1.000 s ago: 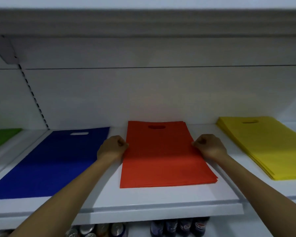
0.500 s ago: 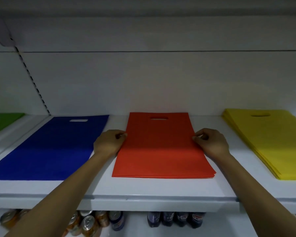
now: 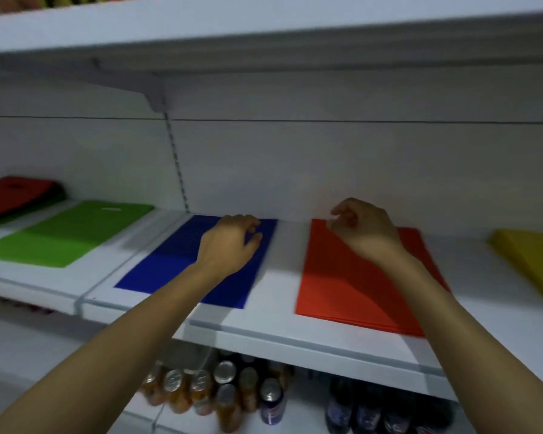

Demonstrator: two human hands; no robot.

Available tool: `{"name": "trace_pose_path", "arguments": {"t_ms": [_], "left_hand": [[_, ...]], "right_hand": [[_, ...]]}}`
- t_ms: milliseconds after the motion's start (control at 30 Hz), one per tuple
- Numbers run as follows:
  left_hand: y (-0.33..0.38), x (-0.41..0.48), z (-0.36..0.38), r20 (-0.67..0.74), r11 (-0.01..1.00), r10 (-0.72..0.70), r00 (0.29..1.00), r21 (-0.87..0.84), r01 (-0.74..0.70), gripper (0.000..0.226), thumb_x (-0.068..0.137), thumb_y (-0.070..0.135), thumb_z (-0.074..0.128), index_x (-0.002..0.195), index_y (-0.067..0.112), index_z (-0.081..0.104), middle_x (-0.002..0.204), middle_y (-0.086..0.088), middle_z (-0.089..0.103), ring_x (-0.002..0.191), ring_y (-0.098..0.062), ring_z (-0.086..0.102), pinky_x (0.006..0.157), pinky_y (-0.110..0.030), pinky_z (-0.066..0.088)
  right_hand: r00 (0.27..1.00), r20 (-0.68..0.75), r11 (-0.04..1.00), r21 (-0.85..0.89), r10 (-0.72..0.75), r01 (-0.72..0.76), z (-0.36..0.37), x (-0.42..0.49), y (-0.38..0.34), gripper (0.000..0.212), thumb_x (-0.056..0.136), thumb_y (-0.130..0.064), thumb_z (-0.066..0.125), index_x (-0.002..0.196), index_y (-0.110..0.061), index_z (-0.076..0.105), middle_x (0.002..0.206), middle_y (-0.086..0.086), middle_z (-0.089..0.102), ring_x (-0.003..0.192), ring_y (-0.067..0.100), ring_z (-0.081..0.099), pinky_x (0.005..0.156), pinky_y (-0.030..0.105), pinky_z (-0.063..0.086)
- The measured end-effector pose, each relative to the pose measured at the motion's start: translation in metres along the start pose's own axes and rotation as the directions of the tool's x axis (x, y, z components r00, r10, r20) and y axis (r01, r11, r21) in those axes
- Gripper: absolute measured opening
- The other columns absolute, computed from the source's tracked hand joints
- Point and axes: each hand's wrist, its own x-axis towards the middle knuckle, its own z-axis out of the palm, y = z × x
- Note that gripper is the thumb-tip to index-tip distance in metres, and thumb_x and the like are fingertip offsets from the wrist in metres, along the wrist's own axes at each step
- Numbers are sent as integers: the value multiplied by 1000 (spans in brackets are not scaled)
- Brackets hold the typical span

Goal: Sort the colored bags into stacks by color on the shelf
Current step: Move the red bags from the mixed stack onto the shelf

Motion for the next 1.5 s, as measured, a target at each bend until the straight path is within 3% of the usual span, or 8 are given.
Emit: {"name": "trace_pose_path", "arguments": {"t_ms": [200, 467, 633, 833, 1000, 1200, 1333, 1500], "left_hand": [[-127, -51, -115, -70, 919, -66, 995, 385, 88, 35, 89, 33, 58, 119, 16, 62, 113, -7, 65, 105, -30, 56, 78, -39, 49], [-289, -174, -275, -199, 723, -279, 939, 601, 342, 40, 91, 36, 53, 127, 18, 55, 119, -3, 63, 110, -28, 54, 79, -38, 44], [-359, -254, -346, -245, 557, -379, 892, 709, 432, 36, 94, 39, 46, 126, 22, 53, 116, 0, 63, 105, -22, 55, 69, -33, 41], [-421, -323, -396, -251, 446, -512, 822, 740, 504, 40, 97, 41, 42, 132, 21, 47, 123, 0, 58, 112, -21, 52, 77, -32, 43], [-474, -342, -411, -166, 337, -653, 739, 810, 480, 42, 98, 42, 42, 134, 20, 44, 128, -2, 56, 117, -23, 50, 86, -35, 43], [-545, -305, -428, -172, 319, -664, 728, 815, 484, 35, 97, 42, 42, 123, 19, 51, 114, -2, 63, 103, -24, 58, 61, -33, 40], [-595, -262, -423, -160, 377, -626, 763, 795, 475, 35, 97, 42, 42, 122, 20, 53, 112, -2, 63, 101, -24, 59, 62, -34, 44], [-662, -201, -405, -104, 448, -609, 787, 773, 449, 35, 97, 42, 42, 121, 20, 54, 113, -3, 63, 102, -25, 59, 62, -33, 42]], "right_hand": [[928, 327, 958, -161, -175, 238, 113, 15, -127, 34, 87, -39, 64, 117, -23, 58, 107, -1, 61, 90, 17, 56, 69, 27, 43], [810, 369, 860, -50, -456, 507, 270, -10, -333, 40, 83, -37, 67, 117, -19, 61, 113, 4, 66, 104, 26, 61, 80, 33, 48], [723, 398, 796, 33, -565, 605, 357, -50, -447, 40, 84, -43, 64, 119, -24, 60, 116, 0, 65, 109, 23, 59, 80, 31, 46], [637, 408, 739, 164, -654, 654, 434, -95, -524, 50, 86, -40, 60, 131, -23, 47, 110, -1, 65, 108, 26, 58, 76, 34, 45], [605, 434, 714, 146, -668, 685, 479, -96, -559, 39, 87, -42, 58, 120, -21, 50, 102, -2, 66, 97, 25, 60, 69, 32, 45], [676, 389, 768, 159, -626, 621, 523, -54, -595, 18, 87, -40, 59, 99, -27, 65, 90, -6, 69, 91, 22, 61, 62, 29, 38], [750, 352, 824, 147, -560, 546, 557, -7, -608, 16, 89, -41, 60, 87, -26, 65, 88, -3, 67, 86, 23, 61, 65, 30, 42], [881, 295, 929, 128, -371, 348, 600, 65, -606, 34, 88, -46, 58, 71, -17, 58, 76, 4, 64, 79, 30, 58, 68, 31, 41]]}}
